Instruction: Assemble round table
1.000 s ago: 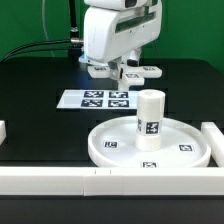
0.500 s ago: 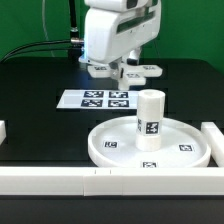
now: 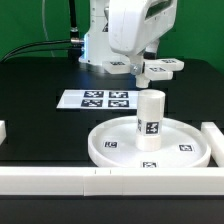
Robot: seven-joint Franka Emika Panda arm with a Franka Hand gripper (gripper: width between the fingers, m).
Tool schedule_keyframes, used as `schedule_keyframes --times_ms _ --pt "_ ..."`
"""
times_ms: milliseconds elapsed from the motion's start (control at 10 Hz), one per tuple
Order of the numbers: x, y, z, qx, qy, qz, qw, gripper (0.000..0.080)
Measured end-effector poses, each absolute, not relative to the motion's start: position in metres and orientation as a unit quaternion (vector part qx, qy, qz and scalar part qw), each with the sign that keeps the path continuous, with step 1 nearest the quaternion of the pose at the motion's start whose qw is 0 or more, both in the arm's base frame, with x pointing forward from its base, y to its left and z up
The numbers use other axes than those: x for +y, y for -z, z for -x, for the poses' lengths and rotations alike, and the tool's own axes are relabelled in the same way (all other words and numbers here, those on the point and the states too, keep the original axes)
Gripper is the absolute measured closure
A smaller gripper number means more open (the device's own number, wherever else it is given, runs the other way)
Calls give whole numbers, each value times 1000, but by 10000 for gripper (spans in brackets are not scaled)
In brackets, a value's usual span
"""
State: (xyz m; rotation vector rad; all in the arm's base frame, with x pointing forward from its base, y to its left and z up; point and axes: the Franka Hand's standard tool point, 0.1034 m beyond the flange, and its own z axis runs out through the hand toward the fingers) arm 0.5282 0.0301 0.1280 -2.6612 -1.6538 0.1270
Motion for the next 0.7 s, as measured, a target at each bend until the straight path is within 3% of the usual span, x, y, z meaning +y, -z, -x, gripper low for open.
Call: schedule_keyframes --times_ms 200,500,700 --pt "29 -130 -534 -559 -30 828 2 354" --pt "46 -138 -565 -569 -24 822 1 354" --pt "45 -137 -566 -569 -25 822 1 354"
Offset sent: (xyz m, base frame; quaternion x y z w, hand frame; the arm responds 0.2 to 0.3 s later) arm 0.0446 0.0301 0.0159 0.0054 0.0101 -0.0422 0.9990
